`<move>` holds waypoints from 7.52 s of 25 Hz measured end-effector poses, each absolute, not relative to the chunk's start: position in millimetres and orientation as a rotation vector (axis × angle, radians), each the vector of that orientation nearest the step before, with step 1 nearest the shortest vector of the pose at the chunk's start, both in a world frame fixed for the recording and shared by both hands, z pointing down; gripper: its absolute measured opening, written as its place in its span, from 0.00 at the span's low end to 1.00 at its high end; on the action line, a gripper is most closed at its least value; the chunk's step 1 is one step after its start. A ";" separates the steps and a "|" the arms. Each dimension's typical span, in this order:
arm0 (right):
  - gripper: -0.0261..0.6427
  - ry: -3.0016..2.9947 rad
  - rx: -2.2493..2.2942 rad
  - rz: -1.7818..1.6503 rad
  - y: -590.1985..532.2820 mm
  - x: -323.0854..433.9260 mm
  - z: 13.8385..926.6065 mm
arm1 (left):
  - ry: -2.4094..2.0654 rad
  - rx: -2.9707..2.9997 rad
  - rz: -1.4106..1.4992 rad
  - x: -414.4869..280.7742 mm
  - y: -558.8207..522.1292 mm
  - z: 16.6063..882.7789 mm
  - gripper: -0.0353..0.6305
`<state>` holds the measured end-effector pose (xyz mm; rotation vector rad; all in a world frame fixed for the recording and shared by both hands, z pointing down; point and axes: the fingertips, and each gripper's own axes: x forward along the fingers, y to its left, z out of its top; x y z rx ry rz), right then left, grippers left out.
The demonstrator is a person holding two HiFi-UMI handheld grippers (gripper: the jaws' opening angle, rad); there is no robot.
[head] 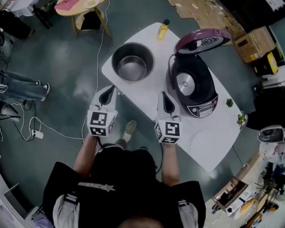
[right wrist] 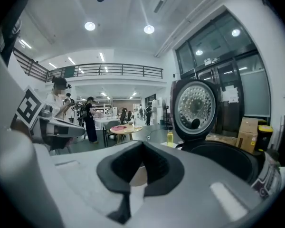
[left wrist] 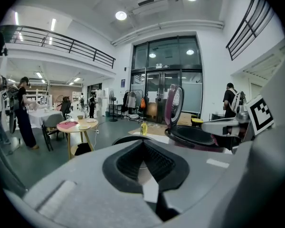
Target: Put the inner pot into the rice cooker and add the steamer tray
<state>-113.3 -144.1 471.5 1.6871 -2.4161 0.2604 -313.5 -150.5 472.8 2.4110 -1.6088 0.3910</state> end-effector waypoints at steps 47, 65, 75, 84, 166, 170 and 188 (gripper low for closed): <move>0.44 -2.277 1.486 0.705 -320.3 -146.3 639.9 | -1.662 2.107 0.524 -351.1 -235.4 602.1 0.07; 0.05 -2.021 1.415 0.661 -329.3 -147.2 657.1 | -1.709 2.029 0.528 -367.9 -226.6 607.5 0.07; 0.05 -2.010 1.421 0.729 -320.5 -147.3 657.5 | -1.736 2.026 0.510 -376.6 -224.6 601.2 0.07; 0.06 -2.018 1.500 0.713 -308.1 -130.1 627.4 | -1.802 2.037 0.488 -395.7 -221.3 579.0 0.07; 0.10 -2.072 1.721 0.825 -267.2 206.7 495.4 | -1.686 2.392 0.381 -113.1 -216.9 459.5 0.07; 0.10 -2.067 1.655 0.845 -278.5 203.3 513.1 | -1.689 2.375 0.415 -112.9 -221.9 472.3 0.07; 0.10 -1.992 1.457 0.892 -300.7 194.6 567.0 | -1.656 2.320 0.478 -105.1 -236.8 503.7 0.07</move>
